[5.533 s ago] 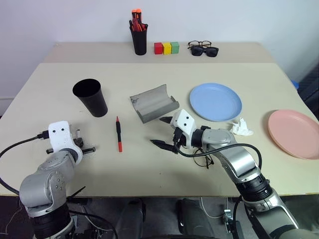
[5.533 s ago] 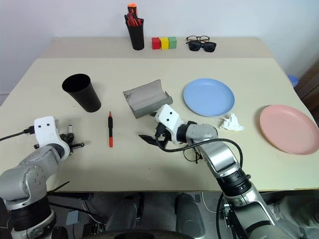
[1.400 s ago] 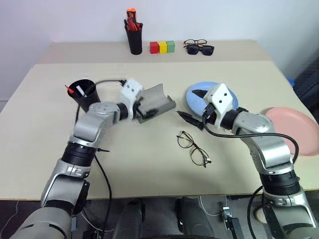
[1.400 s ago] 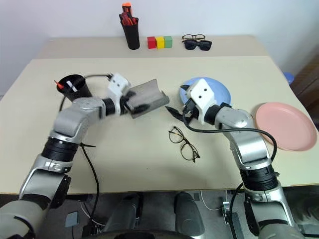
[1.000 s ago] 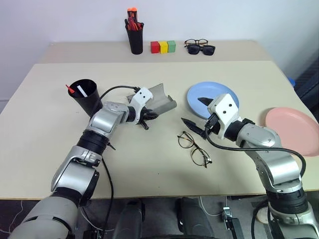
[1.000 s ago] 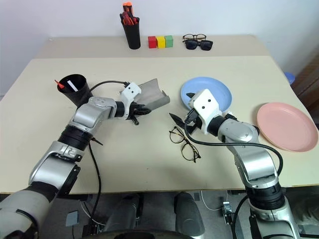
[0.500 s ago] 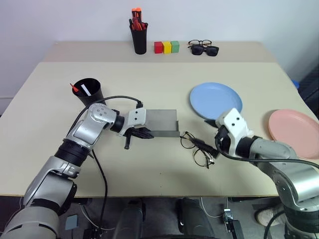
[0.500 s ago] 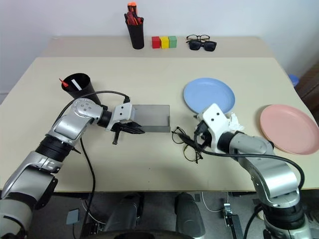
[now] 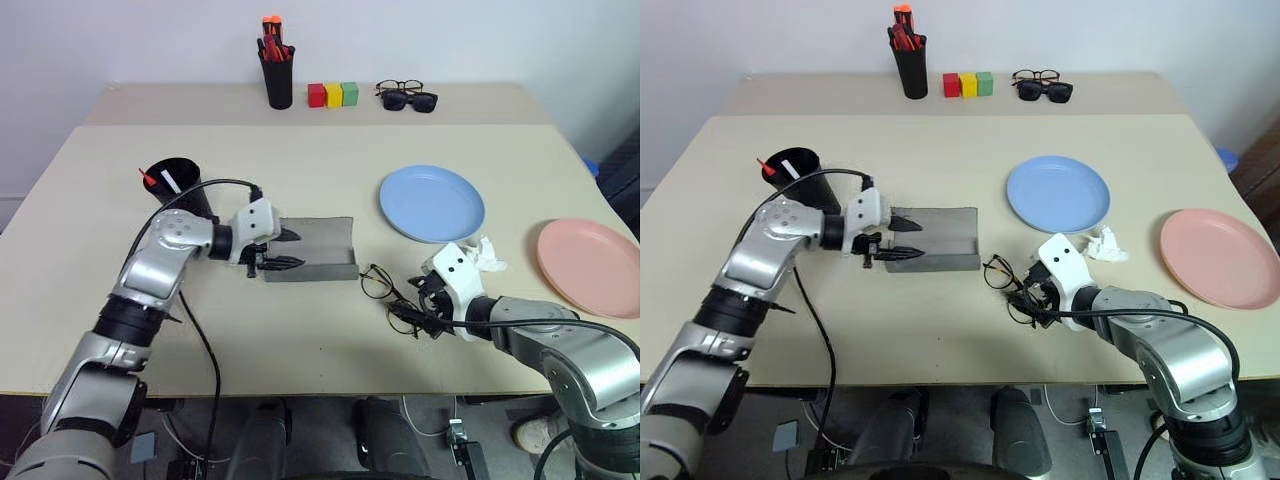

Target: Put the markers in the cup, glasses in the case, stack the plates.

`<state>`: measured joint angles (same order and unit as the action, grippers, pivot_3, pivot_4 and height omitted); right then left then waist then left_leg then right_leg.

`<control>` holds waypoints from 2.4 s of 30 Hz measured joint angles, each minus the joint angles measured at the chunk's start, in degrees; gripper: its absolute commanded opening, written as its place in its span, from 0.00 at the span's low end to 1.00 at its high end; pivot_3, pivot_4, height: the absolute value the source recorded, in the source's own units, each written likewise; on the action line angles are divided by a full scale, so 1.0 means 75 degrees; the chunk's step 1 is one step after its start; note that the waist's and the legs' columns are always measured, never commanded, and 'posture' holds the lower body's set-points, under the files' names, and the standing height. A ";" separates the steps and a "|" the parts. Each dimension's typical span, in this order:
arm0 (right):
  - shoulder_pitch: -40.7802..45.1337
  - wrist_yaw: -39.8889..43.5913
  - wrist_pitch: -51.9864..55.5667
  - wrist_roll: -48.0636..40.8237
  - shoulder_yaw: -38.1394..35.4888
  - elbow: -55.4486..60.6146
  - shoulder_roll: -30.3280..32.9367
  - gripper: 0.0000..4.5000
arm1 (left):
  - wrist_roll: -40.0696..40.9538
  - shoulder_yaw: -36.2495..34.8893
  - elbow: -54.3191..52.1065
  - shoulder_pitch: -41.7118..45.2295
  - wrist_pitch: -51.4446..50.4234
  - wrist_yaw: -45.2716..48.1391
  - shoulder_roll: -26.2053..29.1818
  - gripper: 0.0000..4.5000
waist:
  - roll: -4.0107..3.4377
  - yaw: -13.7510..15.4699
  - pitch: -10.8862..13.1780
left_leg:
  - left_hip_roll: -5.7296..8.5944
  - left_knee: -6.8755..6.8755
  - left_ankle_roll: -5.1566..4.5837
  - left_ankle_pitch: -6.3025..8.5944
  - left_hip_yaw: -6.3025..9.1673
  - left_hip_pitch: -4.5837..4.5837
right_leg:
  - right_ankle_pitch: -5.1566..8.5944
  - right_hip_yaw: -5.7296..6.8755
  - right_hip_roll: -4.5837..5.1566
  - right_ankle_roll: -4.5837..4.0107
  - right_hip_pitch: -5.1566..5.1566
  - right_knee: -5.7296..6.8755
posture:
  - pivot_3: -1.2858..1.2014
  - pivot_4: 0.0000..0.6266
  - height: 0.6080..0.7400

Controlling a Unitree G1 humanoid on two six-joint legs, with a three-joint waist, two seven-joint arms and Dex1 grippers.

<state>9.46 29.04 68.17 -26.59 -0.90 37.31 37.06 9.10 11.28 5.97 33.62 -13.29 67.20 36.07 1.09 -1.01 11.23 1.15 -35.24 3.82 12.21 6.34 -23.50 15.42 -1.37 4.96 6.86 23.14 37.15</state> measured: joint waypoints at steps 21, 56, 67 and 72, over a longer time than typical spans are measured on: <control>0.4747 0.1282 -0.2928 0.1473 0.3026 -0.2503 -0.0421 0.01 | 0.1202 -0.2648 -0.2749 -0.3177 -0.2325 -0.2015 0.0838 0.52 | -0.0002 -0.0284 -0.0001 | -0.0011 0.0012 0.0000 0.0000 -0.0003 0.0014 | 0.0000 -0.0003 -0.0009 -0.0006 0.0005 0.0002 | 0.52 0.24 1.00; 0.2473 0.2213 -0.3266 0.2121 0.1209 -0.1009 -0.0331 0.99 | 0.0242 -0.0090 0.4177 0.3495 -0.4016 -0.2794 -0.1911 0.12 | 0.0008 -0.0196 0.0002 | 0.0007 0.0000 -0.0001 0.0000 0.0004 -0.0008 | -0.0001 0.0009 -0.0001 0.0009 0.0010 0.0004 | 0.52 0.24 1.00; 0.1894 0.1470 -0.2819 0.2022 0.0636 -0.0629 -0.0047 0.99 | 0.0149 0.0504 0.2785 0.2721 -0.3698 -0.0439 -0.0940 0.12 | 0.0004 -0.0229 0.0002 | 0.0002 0.0005 0.0000 0.0000 -0.0003 -0.0002 | -0.0001 -0.0005 -0.0002 0.0008 0.0012 0.0007 | 0.52 0.24 1.00; 0.2152 0.1277 -0.3027 0.2119 0.0664 -0.1281 -0.0030 0.99 | 0.0275 0.0508 0.0444 0.1416 -0.4160 -0.0142 -0.0093 0.12 | 0.0002 -0.0177 0.0004 | 0.0004 0.0001 0.0000 0.0000 -0.0004 -0.0003 | -0.0001 -0.0005 0.0004 0.0007 0.0007 0.0005 | 0.52 0.24 1.00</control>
<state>25.60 38.62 45.48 -10.70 4.08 27.70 36.84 11.17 15.09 9.30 44.24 -44.49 66.13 35.38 1.10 -2.34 11.26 1.17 -35.23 3.82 12.21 6.31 -23.52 15.41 -1.40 4.99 6.91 23.19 37.19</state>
